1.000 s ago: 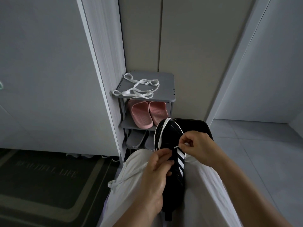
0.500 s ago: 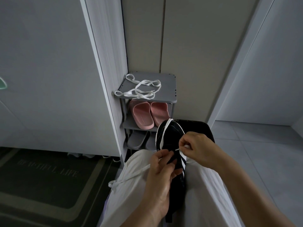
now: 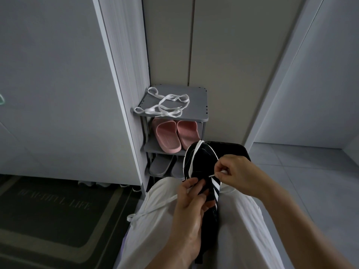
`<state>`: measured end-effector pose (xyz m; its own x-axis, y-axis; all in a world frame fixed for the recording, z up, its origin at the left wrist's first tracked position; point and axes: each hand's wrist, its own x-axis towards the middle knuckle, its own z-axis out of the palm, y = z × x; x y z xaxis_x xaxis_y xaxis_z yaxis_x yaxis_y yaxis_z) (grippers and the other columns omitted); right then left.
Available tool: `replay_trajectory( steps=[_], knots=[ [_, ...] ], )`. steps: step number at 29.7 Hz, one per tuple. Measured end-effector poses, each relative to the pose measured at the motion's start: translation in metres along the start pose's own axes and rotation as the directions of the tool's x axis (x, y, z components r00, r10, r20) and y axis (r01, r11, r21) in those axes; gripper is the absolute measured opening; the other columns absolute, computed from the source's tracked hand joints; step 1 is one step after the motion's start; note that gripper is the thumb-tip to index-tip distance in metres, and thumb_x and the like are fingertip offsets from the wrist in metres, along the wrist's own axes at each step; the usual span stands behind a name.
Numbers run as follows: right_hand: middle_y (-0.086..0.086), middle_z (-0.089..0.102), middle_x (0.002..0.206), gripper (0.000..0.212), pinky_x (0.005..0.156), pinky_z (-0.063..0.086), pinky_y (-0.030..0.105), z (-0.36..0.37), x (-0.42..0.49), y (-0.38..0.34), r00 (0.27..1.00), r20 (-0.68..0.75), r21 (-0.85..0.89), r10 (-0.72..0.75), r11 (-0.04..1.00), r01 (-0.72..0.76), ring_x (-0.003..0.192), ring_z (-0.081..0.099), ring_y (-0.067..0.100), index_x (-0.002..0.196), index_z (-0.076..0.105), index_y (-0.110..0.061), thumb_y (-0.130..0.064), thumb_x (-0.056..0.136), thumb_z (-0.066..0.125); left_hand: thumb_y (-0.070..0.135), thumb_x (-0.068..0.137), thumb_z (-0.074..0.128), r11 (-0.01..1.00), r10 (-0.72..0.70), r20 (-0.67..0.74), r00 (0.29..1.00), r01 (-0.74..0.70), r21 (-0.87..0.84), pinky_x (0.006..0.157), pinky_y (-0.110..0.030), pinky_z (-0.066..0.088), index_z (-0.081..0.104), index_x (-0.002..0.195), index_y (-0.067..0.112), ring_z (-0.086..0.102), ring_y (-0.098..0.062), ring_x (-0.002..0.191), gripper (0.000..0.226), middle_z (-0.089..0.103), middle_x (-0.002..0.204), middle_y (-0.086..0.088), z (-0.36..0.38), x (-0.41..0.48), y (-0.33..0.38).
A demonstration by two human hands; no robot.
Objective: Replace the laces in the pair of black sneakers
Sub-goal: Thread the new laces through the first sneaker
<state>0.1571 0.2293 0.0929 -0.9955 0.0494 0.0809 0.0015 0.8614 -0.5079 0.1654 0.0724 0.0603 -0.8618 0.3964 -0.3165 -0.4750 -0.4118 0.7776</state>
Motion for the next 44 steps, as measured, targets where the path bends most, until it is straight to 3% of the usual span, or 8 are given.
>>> replay_trajectory(
  steps=[8,16,22,25,27,33,38,44],
  knots=[
    [-0.015,0.046,0.076,0.016,0.067,0.035,0.011,-0.002,0.007,-0.01,0.994,0.07,-0.17,-0.078,0.981,0.089,0.077,0.048,0.006,0.073,0.05,-0.022,-0.012,0.085,0.053,-0.006,0.091,0.041,0.986,0.054,0.031,0.998,-0.058,0.158,0.072,-0.025,0.051,0.052,0.111,0.021,0.066,-0.004,0.087,0.036,0.065,0.11,0.006,-0.002,-0.001,-0.001],
    [-0.014,0.051,0.075,0.027,0.067,0.039,0.01,-0.008,0.011,-0.012,0.987,0.155,-0.065,-0.031,0.997,0.042,0.071,0.051,0.0,0.066,0.047,-0.03,-0.013,0.086,0.054,-0.007,0.09,0.041,0.954,0.112,0.082,0.99,-0.13,0.269,0.07,-0.017,0.052,0.051,0.107,0.024,0.064,0.002,0.084,0.037,0.062,0.107,0.01,-0.001,-0.005,0.004],
    [-0.012,0.058,0.074,0.022,0.065,0.042,0.008,0.012,-0.001,-0.005,0.99,-0.03,0.185,0.135,0.974,-0.128,0.065,0.053,0.0,0.071,0.056,-0.026,-0.011,0.087,0.06,-0.009,0.088,0.046,0.996,0.022,-0.005,1.0,-0.022,0.081,0.07,-0.025,0.05,0.053,0.104,0.013,0.066,-0.013,0.082,0.029,0.069,0.105,-0.004,-0.002,0.0,0.003],
    [-0.009,0.062,0.075,0.024,0.064,0.043,0.008,0.027,-0.011,-0.002,0.968,-0.137,0.332,0.21,0.93,-0.155,0.066,0.056,-0.003,0.072,0.058,-0.029,-0.01,0.086,0.062,-0.008,0.087,0.048,0.999,-0.003,0.021,1.0,0.002,0.043,0.063,-0.015,0.051,0.055,0.105,0.008,0.067,-0.007,0.076,0.025,0.072,0.092,-0.001,-0.002,-0.003,0.003],
    [-0.008,0.063,0.075,0.023,0.063,0.044,0.008,0.032,-0.015,-0.003,0.956,-0.173,0.388,0.238,0.908,-0.156,0.067,0.056,-0.005,0.073,0.06,-0.028,-0.009,0.085,0.063,-0.007,0.088,0.047,0.999,-0.003,0.045,0.999,0.001,0.044,0.068,-0.018,0.051,0.055,0.107,0.008,0.066,-0.007,0.08,0.025,0.071,0.092,-0.002,-0.002,-0.004,0.002],
    [-0.012,0.057,0.078,0.014,0.066,0.041,0.005,0.036,-0.009,-0.01,0.957,-0.234,0.245,0.169,0.963,-0.111,0.072,0.056,0.003,0.078,0.061,-0.016,-0.003,0.084,0.06,-0.006,0.09,0.045,0.996,0.031,0.069,0.997,-0.036,0.087,0.078,-0.024,0.049,0.052,0.11,0.016,0.065,-0.011,0.093,0.03,0.071,0.1,0.004,-0.002,-0.004,0.0],
    [-0.01,0.059,0.078,0.008,0.064,0.04,0.005,0.04,-0.008,-0.007,0.952,-0.208,0.24,0.227,0.955,-0.175,0.073,0.054,0.0,0.084,0.065,-0.015,-0.011,0.087,0.059,-0.003,0.092,0.044,0.944,0.145,0.097,0.985,-0.167,0.284,0.087,-0.031,0.051,0.053,0.107,0.022,0.064,-0.011,0.098,0.03,0.068,0.103,0.008,-0.006,-0.002,0.001],
    [-0.006,0.06,0.083,0.005,0.062,0.038,0.009,0.048,-0.011,-0.011,0.934,-0.229,0.23,0.274,0.948,-0.222,0.075,0.054,0.004,0.085,0.061,-0.019,-0.015,0.088,0.058,-0.004,0.091,0.047,0.768,0.271,0.145,0.952,-0.305,0.563,0.072,-0.024,0.055,0.049,0.096,0.022,0.067,-0.005,0.084,0.026,0.062,0.098,0.005,-0.014,0.019,0.006]
  ],
)
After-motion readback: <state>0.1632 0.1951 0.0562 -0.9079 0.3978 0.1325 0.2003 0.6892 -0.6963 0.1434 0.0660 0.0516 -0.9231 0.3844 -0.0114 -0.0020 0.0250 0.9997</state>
